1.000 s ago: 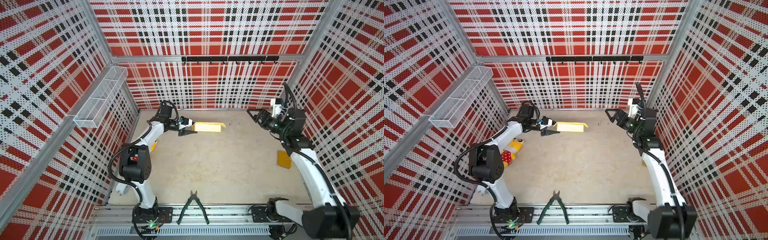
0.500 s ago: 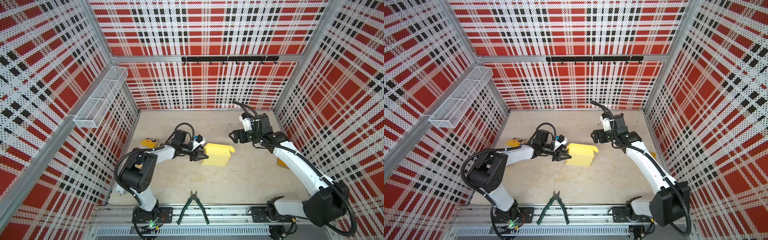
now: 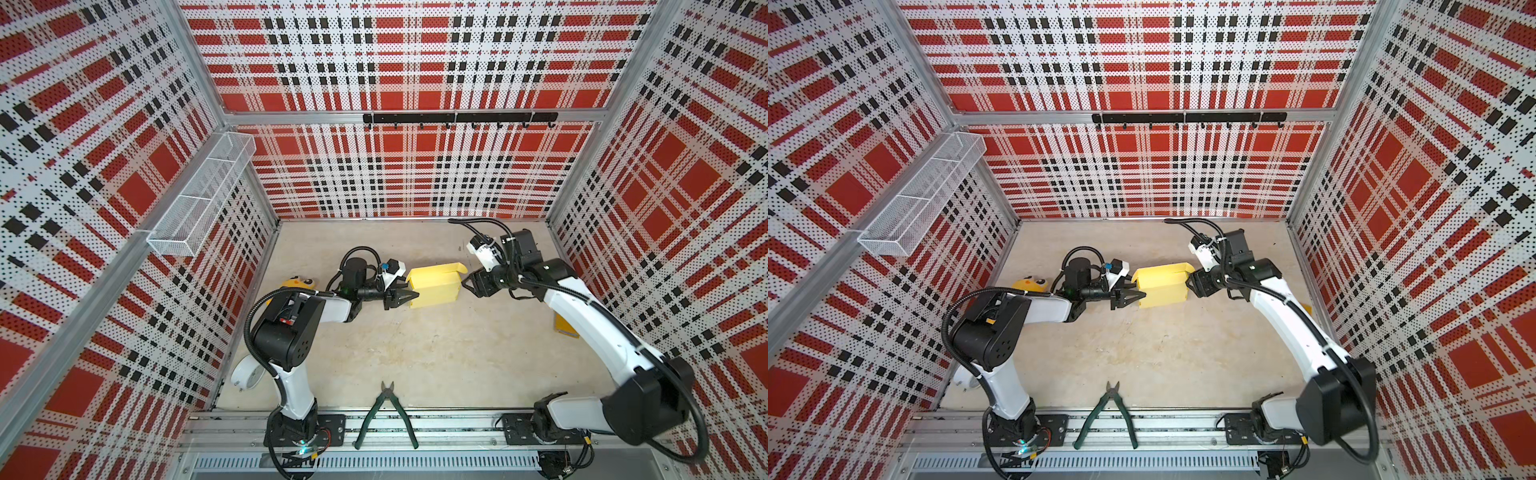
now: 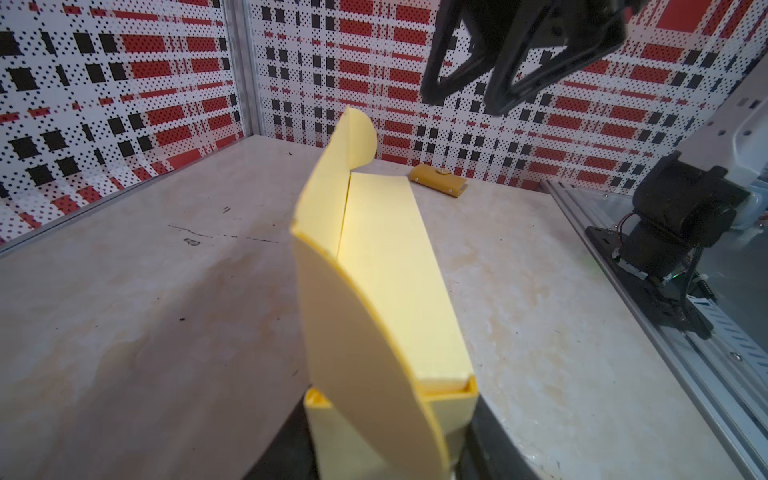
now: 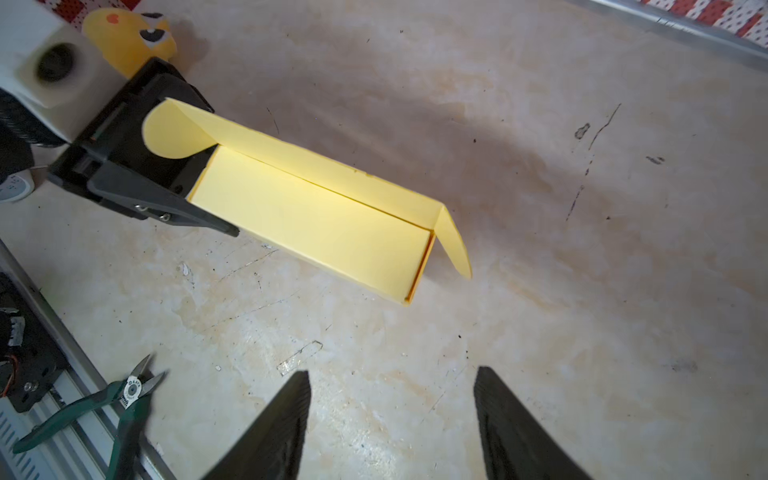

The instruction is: Fold the paper box

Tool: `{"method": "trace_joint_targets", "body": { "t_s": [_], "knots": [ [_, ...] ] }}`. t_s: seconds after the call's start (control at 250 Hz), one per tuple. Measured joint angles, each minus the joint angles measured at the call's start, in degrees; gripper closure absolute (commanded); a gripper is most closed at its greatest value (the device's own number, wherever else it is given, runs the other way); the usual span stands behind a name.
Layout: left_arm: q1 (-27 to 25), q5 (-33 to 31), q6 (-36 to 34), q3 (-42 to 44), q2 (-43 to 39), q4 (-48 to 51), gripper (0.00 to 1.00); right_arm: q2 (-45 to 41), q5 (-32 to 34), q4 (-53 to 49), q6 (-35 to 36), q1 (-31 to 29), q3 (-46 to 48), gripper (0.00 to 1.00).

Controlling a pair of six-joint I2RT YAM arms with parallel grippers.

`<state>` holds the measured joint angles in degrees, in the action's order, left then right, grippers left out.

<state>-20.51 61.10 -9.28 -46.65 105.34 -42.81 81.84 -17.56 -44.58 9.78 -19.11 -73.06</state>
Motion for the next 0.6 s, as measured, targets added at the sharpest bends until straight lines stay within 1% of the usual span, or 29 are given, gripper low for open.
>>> {"method": "trace_joint_targets", "body": {
  "t_s": [0.06,0.168,0.308,0.36,0.432,0.596],
  "knots": [
    [0.2,0.3,0.1,0.0,0.0,-0.5,0.68,3.4,-0.7,-1.0,1.0,0.3,-2.8,0.42],
    [0.2,0.8,0.1,0.0,0.0,-0.6,0.68,7.1,-1.6,-2.2,2.1,1.2,-7.1,0.47],
    [0.2,1.4,0.1,0.0,0.0,-0.5,0.68,8.6,-2.2,-3.6,2.9,2.6,-11.3,0.57],
    [0.2,1.6,0.1,0.0,0.0,-0.5,0.68,8.9,-2.7,-3.9,3.0,2.9,-12.4,0.59],
    [0.2,1.7,0.1,0.0,0.0,-0.5,0.68,9.3,-3.3,-4.3,3.5,3.4,-13.4,0.65],
    [0.2,1.9,0.1,0.0,0.0,-0.5,0.68,11.0,-4.7,-5.5,4.0,3.5,-13.5,0.67]
  ]
}}
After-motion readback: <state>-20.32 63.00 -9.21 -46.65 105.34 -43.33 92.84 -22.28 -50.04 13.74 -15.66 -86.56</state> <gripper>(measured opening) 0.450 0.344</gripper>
